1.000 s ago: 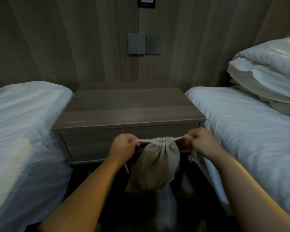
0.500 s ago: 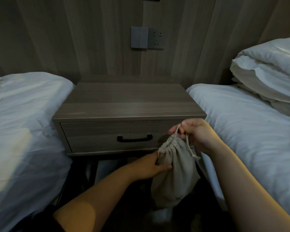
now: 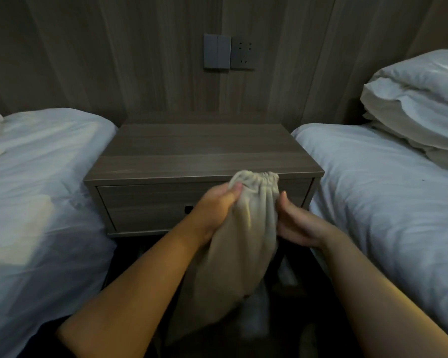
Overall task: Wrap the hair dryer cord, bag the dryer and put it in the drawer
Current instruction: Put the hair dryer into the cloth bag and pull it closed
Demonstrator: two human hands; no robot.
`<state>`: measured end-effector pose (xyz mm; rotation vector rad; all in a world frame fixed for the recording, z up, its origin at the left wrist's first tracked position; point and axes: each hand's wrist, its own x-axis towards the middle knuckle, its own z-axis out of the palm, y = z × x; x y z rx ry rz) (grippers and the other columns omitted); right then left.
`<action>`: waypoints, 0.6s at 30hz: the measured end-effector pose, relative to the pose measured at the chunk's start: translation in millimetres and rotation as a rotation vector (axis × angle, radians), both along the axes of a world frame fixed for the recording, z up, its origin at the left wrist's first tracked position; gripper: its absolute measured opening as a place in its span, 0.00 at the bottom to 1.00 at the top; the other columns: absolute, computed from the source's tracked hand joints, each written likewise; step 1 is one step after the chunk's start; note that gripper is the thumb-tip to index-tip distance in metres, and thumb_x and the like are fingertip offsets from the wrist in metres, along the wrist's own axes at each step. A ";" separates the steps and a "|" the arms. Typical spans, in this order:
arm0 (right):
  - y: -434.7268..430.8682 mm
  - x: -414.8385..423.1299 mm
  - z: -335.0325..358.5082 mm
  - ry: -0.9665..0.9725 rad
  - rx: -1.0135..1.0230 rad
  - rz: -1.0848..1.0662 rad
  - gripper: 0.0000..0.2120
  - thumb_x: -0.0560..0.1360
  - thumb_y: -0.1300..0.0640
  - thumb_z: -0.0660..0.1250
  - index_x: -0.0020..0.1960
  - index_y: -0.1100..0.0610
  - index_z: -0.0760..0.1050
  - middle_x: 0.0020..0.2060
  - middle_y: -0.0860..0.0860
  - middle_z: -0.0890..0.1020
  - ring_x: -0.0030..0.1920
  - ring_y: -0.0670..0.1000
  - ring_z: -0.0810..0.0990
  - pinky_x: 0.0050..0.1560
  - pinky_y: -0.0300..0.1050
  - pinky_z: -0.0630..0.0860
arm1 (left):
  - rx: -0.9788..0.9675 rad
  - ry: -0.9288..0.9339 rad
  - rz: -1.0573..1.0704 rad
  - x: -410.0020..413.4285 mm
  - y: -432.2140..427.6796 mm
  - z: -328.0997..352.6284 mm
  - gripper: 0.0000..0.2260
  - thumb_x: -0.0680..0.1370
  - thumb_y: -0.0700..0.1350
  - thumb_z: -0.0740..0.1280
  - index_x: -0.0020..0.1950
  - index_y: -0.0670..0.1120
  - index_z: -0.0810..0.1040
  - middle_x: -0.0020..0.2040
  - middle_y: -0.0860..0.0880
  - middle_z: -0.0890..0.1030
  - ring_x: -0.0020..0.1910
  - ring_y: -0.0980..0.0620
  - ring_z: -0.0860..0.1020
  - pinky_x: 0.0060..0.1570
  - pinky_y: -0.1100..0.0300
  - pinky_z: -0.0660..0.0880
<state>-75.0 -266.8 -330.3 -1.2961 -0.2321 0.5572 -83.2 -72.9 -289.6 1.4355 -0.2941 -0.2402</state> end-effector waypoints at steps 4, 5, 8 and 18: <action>7.9 -5.8 -1.6 -0.120 -0.119 0.059 0.31 0.60 0.53 0.79 0.59 0.59 0.74 0.50 0.52 0.85 0.53 0.50 0.82 0.51 0.41 0.78 | -0.214 0.209 0.068 8.4 18.6 11.7 0.14 0.81 0.47 0.56 0.50 0.43 0.80 0.42 0.45 0.86 0.43 0.51 0.84 0.48 0.58 0.79; 9.9 -6.5 -0.5 -0.131 -0.136 -0.014 0.26 0.60 0.59 0.79 0.56 0.60 0.75 0.46 0.51 0.86 0.49 0.49 0.84 0.48 0.40 0.79 | -0.257 0.258 0.082 9.9 21.1 13.4 0.15 0.81 0.48 0.57 0.50 0.42 0.80 0.42 0.45 0.86 0.42 0.50 0.84 0.47 0.57 0.79; 20.0 -9.6 1.7 -0.182 -0.118 -0.302 0.09 0.70 0.71 0.67 0.48 0.61 0.77 0.35 0.50 0.86 0.36 0.45 0.84 0.39 0.38 0.80 | -0.313 0.421 0.212 19.6 23.4 17.1 0.16 0.80 0.52 0.59 0.47 0.42 0.80 0.38 0.44 0.85 0.41 0.48 0.83 0.43 0.55 0.76; 32.6 -16.2 26.5 -0.324 -0.289 -0.911 0.08 0.72 0.64 0.68 0.35 0.55 0.79 0.29 0.50 0.80 0.32 0.49 0.77 0.38 0.45 0.75 | 0.695 -0.281 0.417 19.8 9.4 -27.8 0.13 0.76 0.43 0.64 0.60 0.47 0.72 0.53 0.50 0.75 0.49 0.52 0.74 0.47 0.59 0.69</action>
